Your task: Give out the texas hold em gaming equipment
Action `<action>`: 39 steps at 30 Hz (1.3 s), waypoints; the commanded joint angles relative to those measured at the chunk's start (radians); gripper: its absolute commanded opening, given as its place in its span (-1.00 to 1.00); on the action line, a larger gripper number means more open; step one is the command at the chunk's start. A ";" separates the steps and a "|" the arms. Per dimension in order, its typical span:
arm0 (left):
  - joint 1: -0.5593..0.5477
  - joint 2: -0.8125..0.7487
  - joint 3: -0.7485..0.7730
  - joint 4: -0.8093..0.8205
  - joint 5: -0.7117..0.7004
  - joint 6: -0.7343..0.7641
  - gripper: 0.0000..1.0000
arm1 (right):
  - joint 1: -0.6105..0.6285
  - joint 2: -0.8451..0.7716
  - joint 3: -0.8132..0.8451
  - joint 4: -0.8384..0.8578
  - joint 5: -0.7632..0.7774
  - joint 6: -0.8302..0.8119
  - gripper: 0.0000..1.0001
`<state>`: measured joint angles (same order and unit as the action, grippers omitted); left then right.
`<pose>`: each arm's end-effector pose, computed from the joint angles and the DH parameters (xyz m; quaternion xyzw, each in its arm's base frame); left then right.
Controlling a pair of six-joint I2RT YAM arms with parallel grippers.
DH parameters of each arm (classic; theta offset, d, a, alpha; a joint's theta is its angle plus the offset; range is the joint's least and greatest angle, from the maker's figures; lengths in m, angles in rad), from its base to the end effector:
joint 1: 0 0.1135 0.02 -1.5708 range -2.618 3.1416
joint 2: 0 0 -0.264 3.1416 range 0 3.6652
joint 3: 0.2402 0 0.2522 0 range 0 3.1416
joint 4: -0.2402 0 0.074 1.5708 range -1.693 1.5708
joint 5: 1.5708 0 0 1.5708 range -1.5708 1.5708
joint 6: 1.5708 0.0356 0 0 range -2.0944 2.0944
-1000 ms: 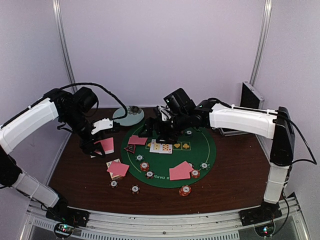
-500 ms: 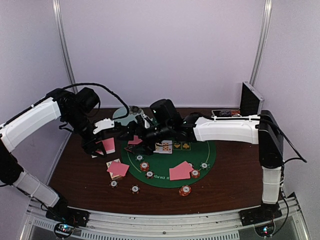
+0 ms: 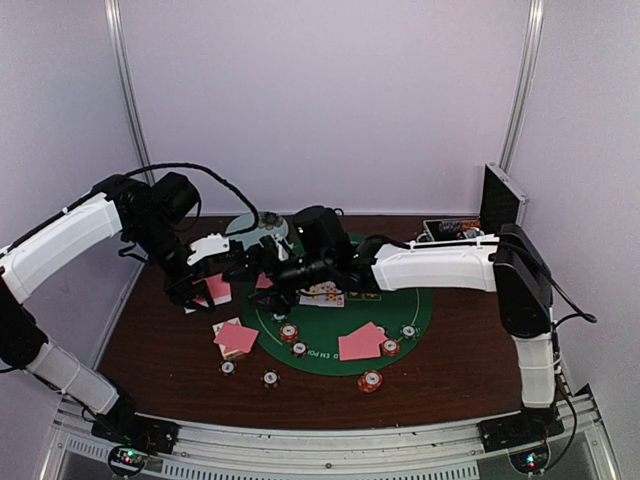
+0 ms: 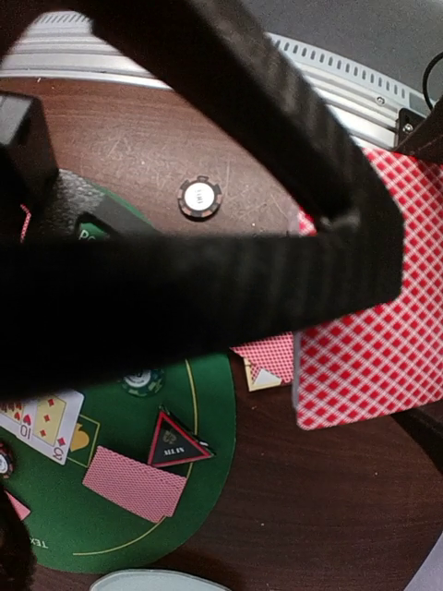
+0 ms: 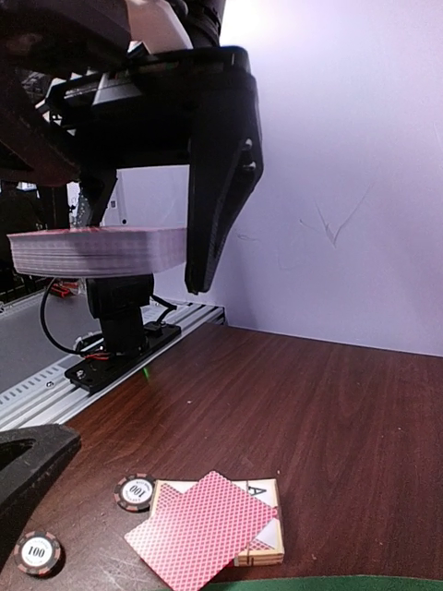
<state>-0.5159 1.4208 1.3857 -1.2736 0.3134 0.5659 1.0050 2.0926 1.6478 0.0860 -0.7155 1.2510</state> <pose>0.2168 -0.1355 0.3217 0.5217 0.8290 -0.1514 0.1329 0.2446 0.4287 0.2557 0.1035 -0.7885 -0.6054 0.0315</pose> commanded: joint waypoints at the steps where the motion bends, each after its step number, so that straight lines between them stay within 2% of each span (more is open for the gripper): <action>1: 0.002 0.006 0.042 0.029 0.013 -0.011 -1.00 | 0.023 0.044 0.071 0.048 -0.032 0.034 0.86; 18: 0.002 -0.003 0.035 0.030 0.011 -0.013 -1.00 | 0.049 0.189 0.248 0.047 -0.053 0.091 0.79; 39: 0.002 -0.020 0.032 0.030 0.003 -0.010 -1.00 | 0.005 0.126 0.130 -0.014 -0.047 0.041 0.48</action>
<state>-0.5163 1.4250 1.4021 -1.2659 0.3119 0.5621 1.0302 2.2608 1.8191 0.1249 -0.7631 1.3258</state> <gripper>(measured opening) 0.675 0.751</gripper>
